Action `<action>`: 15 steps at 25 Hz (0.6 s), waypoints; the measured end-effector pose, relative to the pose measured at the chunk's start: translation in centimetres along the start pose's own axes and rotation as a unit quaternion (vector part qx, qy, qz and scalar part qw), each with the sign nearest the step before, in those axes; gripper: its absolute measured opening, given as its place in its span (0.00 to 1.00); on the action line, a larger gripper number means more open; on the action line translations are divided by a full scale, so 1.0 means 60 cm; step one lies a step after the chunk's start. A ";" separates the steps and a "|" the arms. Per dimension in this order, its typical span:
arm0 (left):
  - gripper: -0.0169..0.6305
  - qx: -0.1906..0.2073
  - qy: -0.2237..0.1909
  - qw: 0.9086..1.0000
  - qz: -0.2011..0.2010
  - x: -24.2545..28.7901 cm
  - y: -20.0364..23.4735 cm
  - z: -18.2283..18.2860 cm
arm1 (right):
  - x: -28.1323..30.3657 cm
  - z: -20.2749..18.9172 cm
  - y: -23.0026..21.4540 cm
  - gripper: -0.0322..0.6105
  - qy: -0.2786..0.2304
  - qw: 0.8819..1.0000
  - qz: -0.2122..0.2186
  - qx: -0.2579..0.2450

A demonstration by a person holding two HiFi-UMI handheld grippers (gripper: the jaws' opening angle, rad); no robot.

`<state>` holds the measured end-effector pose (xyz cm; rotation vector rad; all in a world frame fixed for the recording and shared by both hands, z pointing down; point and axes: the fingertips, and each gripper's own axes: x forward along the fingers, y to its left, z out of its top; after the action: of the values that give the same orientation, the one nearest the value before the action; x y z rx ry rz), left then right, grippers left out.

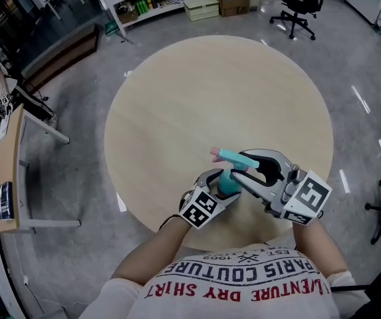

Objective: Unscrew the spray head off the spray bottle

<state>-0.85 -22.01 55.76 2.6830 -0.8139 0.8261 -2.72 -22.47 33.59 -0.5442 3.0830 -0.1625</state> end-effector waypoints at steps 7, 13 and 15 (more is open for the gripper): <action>0.59 0.010 -0.017 0.999 -0.028 -0.012 0.016 -0.008 | -0.045 0.080 -0.050 0.27 -0.037 0.999 -0.032 0.012; 0.59 0.015 -0.040 0.999 -0.032 -0.011 0.026 -0.001 | -0.059 -0.124 -0.156 0.27 0.101 0.987 -0.102 0.079; 0.59 0.020 -0.041 0.998 -0.036 -0.005 0.024 -0.001 | -0.055 -0.189 -0.180 0.27 0.129 0.981 -0.108 0.097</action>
<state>-1.90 -23.02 55.73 2.7797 -0.7217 0.7262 3.79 -30.29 45.97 -0.9146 3.1899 -0.5720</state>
